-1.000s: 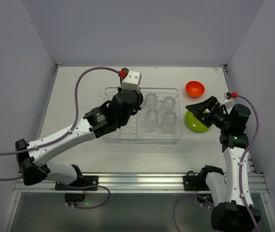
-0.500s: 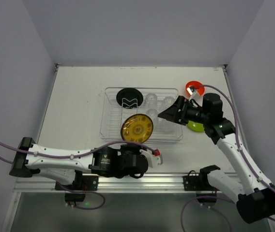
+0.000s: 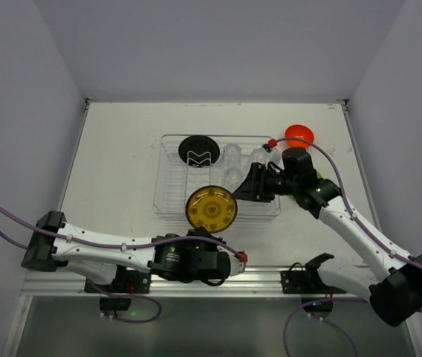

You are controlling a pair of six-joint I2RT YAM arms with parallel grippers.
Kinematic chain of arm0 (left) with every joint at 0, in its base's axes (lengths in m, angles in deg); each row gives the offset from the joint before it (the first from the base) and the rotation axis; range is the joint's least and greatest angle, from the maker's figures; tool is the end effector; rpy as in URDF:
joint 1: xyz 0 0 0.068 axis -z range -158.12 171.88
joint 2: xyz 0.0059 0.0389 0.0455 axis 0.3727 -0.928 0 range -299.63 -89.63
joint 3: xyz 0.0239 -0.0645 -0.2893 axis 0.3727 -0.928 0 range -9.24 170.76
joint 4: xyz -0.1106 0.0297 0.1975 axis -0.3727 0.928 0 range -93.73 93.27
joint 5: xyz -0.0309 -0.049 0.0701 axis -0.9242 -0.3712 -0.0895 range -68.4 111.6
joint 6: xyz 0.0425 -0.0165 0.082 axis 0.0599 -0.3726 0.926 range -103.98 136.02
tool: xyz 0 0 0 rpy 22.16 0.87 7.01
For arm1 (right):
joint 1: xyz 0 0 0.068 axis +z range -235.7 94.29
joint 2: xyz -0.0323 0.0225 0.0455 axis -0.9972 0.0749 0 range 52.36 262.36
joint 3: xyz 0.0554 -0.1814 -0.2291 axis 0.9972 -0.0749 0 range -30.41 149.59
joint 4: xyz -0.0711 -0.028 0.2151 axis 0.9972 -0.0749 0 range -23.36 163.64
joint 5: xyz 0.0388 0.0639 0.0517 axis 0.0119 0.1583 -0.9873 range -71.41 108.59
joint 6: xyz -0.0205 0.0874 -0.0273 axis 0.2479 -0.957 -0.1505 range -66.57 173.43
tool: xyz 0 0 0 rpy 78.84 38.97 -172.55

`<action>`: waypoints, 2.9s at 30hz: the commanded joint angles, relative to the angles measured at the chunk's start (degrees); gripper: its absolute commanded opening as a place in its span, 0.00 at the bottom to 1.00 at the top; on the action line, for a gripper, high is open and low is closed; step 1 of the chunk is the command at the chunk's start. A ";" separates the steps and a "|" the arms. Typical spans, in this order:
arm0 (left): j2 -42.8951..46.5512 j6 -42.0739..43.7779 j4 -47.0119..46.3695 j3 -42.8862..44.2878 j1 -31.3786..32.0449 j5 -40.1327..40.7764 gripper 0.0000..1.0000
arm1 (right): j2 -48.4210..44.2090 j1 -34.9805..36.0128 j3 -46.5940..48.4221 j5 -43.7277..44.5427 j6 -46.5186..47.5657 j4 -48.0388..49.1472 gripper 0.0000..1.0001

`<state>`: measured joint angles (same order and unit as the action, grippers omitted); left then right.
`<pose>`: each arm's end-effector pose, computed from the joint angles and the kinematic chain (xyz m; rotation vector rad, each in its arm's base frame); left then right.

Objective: Unload the mixed dishes from the dish rack

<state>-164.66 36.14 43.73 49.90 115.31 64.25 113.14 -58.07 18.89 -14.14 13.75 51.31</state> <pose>0.0438 -0.2270 0.2716 1.8160 1.4450 0.3971 0.1705 0.1409 0.3024 -0.1183 2.3438 1.2528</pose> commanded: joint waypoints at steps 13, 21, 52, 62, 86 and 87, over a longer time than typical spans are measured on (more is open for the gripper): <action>0.84 11.43 -13.79 -3.23 0.53 4.63 0.00 | 4.36 2.86 -1.57 -0.23 -0.04 5.79 0.25; 2.51 7.93 -15.56 -5.26 -3.77 2.26 0.14 | 0.67 2.69 -2.45 4.60 -1.36 5.36 0.00; 22.55 -39.98 -14.60 0.63 -57.22 -4.16 1.00 | 0.83 -59.02 -18.62 15.50 -5.67 17.14 0.03; 24.40 -40.07 -17.05 -2.09 -57.22 -6.80 1.00 | 7.42 -56.21 -17.75 15.24 -3.21 17.41 0.10; 17.65 -46.30 -14.34 1.15 -57.22 -7.33 1.00 | 11.73 -46.62 -9.75 26.66 -1.01 10.56 0.79; 16.76 -48.92 -13.46 1.68 -57.22 -6.89 1.00 | 11.74 -46.62 -9.57 27.88 -1.01 9.51 0.81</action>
<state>-145.71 -6.46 28.87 48.41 58.37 55.86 124.13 -105.08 6.93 9.12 11.69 63.51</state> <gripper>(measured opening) 0.997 0.799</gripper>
